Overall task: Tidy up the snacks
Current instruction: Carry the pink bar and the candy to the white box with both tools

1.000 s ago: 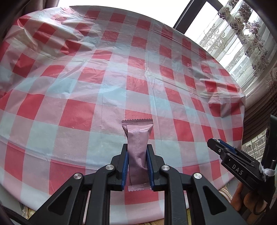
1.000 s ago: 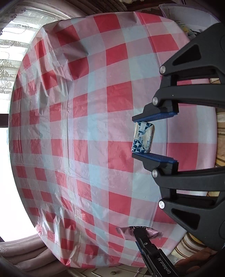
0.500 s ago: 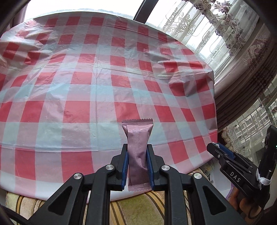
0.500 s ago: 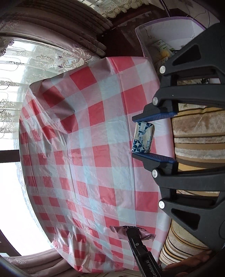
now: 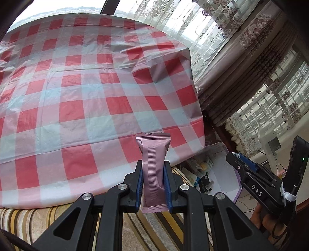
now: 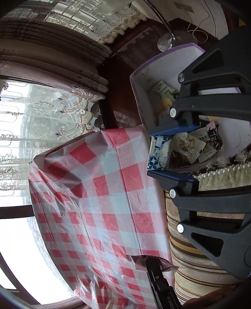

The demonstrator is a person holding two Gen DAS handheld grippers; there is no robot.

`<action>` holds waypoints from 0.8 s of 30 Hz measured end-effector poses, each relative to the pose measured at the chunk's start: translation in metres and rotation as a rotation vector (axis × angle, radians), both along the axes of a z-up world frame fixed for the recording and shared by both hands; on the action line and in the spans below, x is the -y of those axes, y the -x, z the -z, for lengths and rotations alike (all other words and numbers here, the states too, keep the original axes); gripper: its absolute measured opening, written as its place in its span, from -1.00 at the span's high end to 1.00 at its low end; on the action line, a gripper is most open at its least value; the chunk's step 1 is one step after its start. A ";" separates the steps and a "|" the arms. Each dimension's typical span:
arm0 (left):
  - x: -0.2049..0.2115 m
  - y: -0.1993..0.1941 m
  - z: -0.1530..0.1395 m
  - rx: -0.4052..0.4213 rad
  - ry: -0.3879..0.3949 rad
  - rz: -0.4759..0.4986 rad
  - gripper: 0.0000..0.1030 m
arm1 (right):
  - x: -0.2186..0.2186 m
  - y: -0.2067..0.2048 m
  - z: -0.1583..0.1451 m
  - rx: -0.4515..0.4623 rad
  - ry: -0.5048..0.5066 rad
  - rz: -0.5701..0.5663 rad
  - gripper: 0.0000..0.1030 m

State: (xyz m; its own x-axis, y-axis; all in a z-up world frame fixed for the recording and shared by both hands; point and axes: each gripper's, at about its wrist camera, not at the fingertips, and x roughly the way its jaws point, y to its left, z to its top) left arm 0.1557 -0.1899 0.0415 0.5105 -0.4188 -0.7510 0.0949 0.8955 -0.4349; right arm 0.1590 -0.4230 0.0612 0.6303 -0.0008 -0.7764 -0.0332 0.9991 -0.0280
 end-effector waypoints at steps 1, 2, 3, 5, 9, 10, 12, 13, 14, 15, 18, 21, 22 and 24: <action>0.007 0.001 0.000 -0.002 0.002 0.014 0.61 | 0.007 0.003 0.000 0.002 0.006 0.016 0.26; 0.014 0.002 0.000 -0.005 0.006 0.027 0.61 | 0.014 0.007 0.000 0.002 0.015 0.034 0.26; 0.020 0.002 0.000 -0.007 0.012 0.042 0.61 | 0.020 0.010 0.000 0.001 0.024 0.050 0.26; 0.034 0.005 0.000 -0.010 0.023 0.070 0.61 | 0.031 0.017 0.002 -0.004 0.044 0.084 0.26; 0.062 0.010 0.002 -0.021 0.053 0.129 0.61 | 0.050 0.027 0.008 -0.020 0.077 0.143 0.26; 0.070 0.011 0.003 -0.029 0.062 0.143 0.61 | 0.054 0.029 0.009 -0.025 0.080 0.158 0.26; 0.083 0.013 0.005 -0.039 0.074 0.165 0.61 | 0.063 0.034 0.011 -0.032 0.083 0.182 0.26; 0.090 0.014 0.005 -0.044 0.079 0.175 0.61 | 0.067 0.037 0.012 -0.033 0.083 0.195 0.26; 0.096 0.015 0.006 -0.050 0.084 0.183 0.61 | 0.072 0.040 0.013 -0.035 0.082 0.210 0.26; 0.101 0.016 0.008 -0.055 0.089 0.190 0.61 | 0.077 0.041 0.014 -0.036 0.081 0.221 0.26; 0.118 0.018 0.013 -0.076 0.082 0.210 0.61 | 0.089 0.044 0.018 -0.039 0.072 0.254 0.26; 0.134 0.018 0.020 -0.097 0.072 0.234 0.61 | 0.100 0.045 0.022 -0.041 0.061 0.278 0.26; 0.139 0.018 0.022 -0.102 0.069 0.242 0.61 | 0.102 0.045 0.023 -0.042 0.060 0.283 0.26; 0.148 0.017 0.025 -0.110 0.067 0.253 0.61 | 0.108 0.044 0.025 -0.046 0.057 0.292 0.26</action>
